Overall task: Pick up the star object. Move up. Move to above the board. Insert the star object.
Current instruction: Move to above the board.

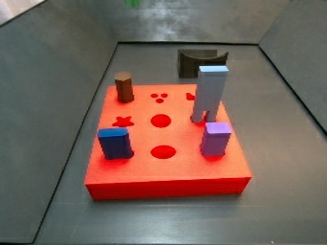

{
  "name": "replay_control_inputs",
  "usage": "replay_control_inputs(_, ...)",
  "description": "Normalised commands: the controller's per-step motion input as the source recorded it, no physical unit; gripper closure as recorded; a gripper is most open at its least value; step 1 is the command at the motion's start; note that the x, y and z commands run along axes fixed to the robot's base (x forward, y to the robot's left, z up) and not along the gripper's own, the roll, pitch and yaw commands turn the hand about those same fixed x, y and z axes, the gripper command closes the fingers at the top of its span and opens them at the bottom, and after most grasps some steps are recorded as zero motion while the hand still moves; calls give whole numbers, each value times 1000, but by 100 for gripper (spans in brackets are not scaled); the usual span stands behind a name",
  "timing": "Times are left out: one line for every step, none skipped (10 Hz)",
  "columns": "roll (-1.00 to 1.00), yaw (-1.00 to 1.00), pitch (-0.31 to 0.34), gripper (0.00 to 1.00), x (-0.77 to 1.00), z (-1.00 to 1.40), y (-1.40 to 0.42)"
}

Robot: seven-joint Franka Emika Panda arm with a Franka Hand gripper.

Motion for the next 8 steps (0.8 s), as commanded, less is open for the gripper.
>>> replay_control_inputs(79,-1000,198,100,263,129,-1000)
replay_control_inputs(41,-799,215,100,271,128,-1000)
replay_control_inputs(3,-519,214,100,278,131,-1000)
replay_control_inputs(-31,-365,208,100,286,134,-1000)
replay_control_inputs(-33,-125,174,100,299,135,-1000)
replay_control_inputs(-23,-47,159,100,304,137,-1000)
replay_control_inputs(-18,-9,138,100,314,143,-1000)
replay_control_inputs(2,8,127,100,326,146,-1000)
